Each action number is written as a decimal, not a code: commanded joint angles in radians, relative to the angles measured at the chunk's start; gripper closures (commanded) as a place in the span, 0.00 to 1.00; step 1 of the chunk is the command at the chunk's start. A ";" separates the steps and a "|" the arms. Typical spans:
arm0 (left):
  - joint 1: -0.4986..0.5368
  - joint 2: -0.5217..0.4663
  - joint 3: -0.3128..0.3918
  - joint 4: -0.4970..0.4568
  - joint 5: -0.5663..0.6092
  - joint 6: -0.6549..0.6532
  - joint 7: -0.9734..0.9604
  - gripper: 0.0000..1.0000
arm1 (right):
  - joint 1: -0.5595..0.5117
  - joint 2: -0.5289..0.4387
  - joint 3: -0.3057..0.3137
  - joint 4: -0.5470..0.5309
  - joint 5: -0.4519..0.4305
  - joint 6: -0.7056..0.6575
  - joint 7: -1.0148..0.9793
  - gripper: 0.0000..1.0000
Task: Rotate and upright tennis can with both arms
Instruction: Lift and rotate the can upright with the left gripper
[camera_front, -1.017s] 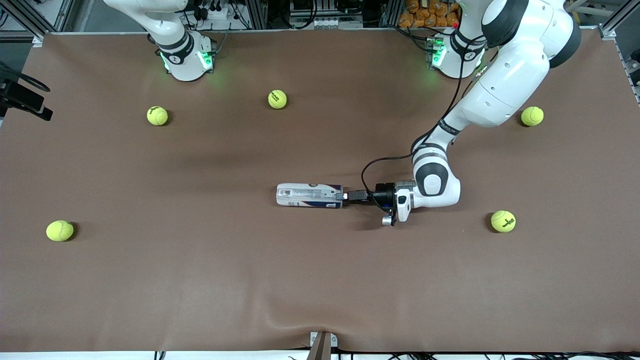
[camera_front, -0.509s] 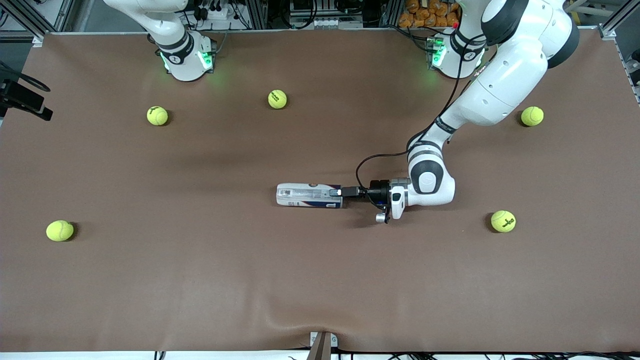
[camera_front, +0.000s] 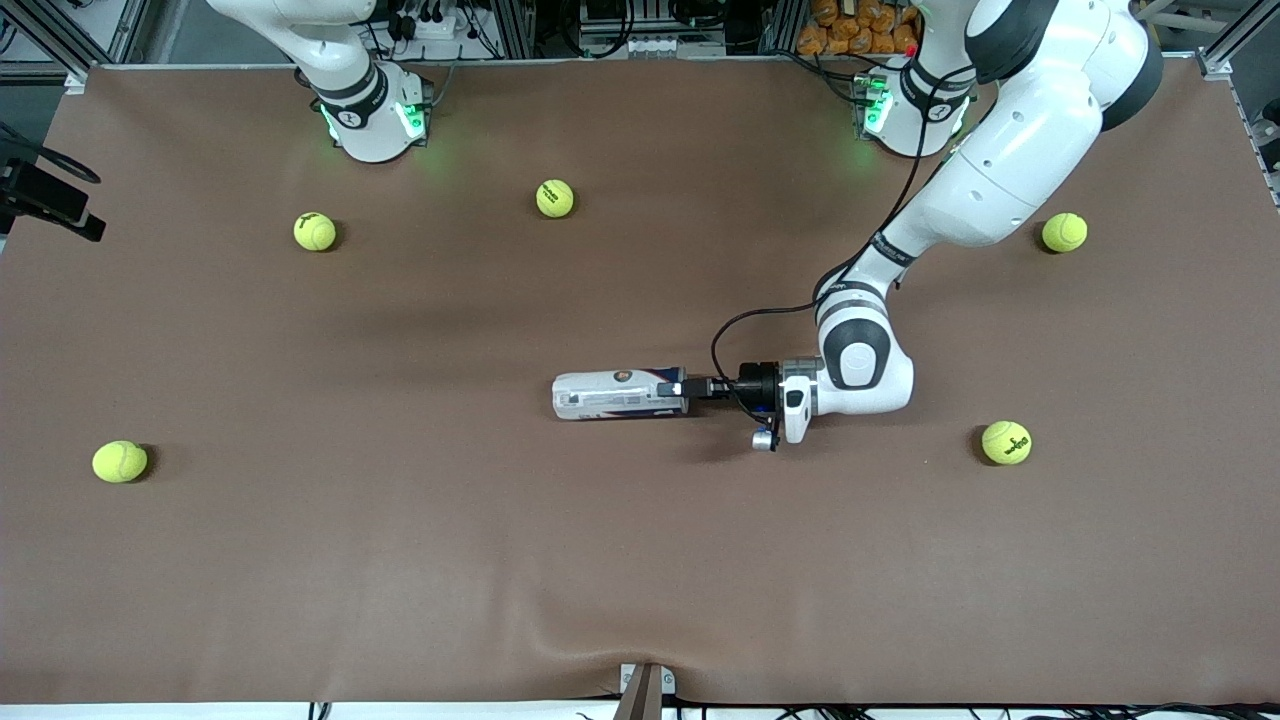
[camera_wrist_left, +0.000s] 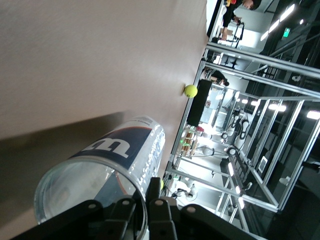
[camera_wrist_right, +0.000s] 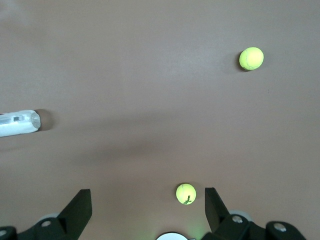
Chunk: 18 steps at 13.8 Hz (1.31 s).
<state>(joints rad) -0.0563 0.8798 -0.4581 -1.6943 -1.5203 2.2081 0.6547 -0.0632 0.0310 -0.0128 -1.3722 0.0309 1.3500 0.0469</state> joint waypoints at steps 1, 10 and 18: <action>0.010 -0.088 -0.002 -0.004 0.003 0.002 -0.120 1.00 | -0.018 0.009 0.016 0.024 -0.006 -0.014 0.007 0.00; 0.026 -0.254 -0.004 0.194 0.334 -0.085 -0.696 1.00 | -0.017 0.009 0.017 0.024 -0.006 -0.014 0.007 0.00; -0.048 -0.341 -0.044 0.287 0.826 -0.143 -1.177 1.00 | -0.017 0.009 0.017 0.024 -0.005 -0.014 0.007 0.00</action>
<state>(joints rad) -0.0701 0.5628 -0.5070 -1.4323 -0.7838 2.0730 -0.4160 -0.0632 0.0315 -0.0109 -1.3720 0.0309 1.3499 0.0469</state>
